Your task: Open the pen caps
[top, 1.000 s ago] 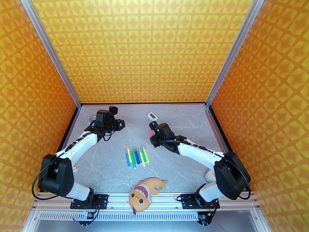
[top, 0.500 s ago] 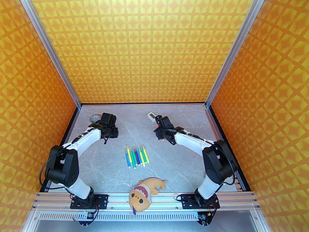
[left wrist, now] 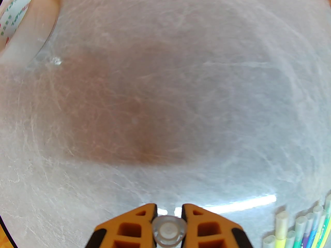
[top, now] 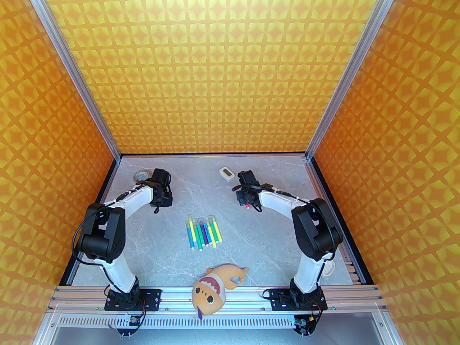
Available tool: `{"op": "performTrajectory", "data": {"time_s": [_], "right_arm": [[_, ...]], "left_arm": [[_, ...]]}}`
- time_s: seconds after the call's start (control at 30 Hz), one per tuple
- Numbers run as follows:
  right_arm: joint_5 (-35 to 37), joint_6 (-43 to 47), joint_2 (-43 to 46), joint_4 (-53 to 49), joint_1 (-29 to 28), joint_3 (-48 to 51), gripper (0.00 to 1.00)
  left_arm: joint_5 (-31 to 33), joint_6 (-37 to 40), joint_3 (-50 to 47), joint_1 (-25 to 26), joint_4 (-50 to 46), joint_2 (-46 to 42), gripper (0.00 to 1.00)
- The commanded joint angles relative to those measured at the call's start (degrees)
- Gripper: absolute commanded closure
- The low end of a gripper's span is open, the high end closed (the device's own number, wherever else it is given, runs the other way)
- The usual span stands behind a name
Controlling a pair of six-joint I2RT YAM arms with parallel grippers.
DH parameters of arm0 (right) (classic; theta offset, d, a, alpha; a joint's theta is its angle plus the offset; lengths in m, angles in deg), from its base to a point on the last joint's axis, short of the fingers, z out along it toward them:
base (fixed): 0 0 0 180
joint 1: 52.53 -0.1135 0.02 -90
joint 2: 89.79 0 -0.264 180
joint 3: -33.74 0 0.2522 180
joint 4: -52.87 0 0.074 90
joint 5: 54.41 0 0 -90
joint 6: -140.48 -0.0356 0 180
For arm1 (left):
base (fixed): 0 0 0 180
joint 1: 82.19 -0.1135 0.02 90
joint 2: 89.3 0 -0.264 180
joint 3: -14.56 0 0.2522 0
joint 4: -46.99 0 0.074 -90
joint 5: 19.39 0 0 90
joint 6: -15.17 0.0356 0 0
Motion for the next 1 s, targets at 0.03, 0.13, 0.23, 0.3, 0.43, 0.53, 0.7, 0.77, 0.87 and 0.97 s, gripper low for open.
{"op": "performTrajectory", "data": {"time_s": [0.03, 0.13, 0.23, 0.3, 0.43, 0.53, 0.7, 0.77, 0.87, 0.97], "right_arm": [[0.74, -1.97, -1.97, -1.51, 0.5, -1.15, 0.95], [0.72, -2.44, -2.74, -1.38, 0.8, -1.17, 0.94], [0.85, -2.84, -3.22, -1.38, 1.06, -1.17, 0.93], [2.06, -3.49, -3.27, -0.99, 1.16, -0.88, 0.92], [2.22, -4.04, -3.62, -0.59, 1.66, -0.63, 0.91], [2.39, -4.29, -4.12, -0.78, 1.87, -0.74, 0.9], [2.39, -4.58, -4.52, -0.5, 1.96, -0.55, 0.88], [2.52, -4.56, -4.65, -0.51, 2.09, -0.57, 0.88], [2.48, -4.78, -4.96, -0.41, 2.16, -0.46, 0.88], [2.39, -5.02, -5.39, -0.5, 2.35, -0.57, 0.88]], "left_arm": [[1.19, 0.08, 0.25, -1.6, -0.86, 1.11, 1.0], [1.19, -0.25, -0.3, -2.36, -0.59, 1.37, 1.0], [1.23, -0.8, -0.48, -3.07, -0.85, 1.87, 1.0], [1.26, -0.91, -0.56, -3.54, -0.96, 2.23, 1.0], [1.2, -0.71, -0.79, -3.99, -1.19, 2.77, 1.0], [1.26, -0.74, -0.83, -4.35, -1.27, 3.43, 1.0], [1.19, -0.83, -0.72, -4.68, -1.18, 4.65, 0.98], [1.19, -0.82, -0.67, -4.79, -1.26, 5.03, 0.98], [1.22, -0.76, -0.58, -4.78, -1.23, 5.67, 0.98], [1.16, -0.73, -0.47, -4.78, -1.3, 6.36, 0.97]]}}
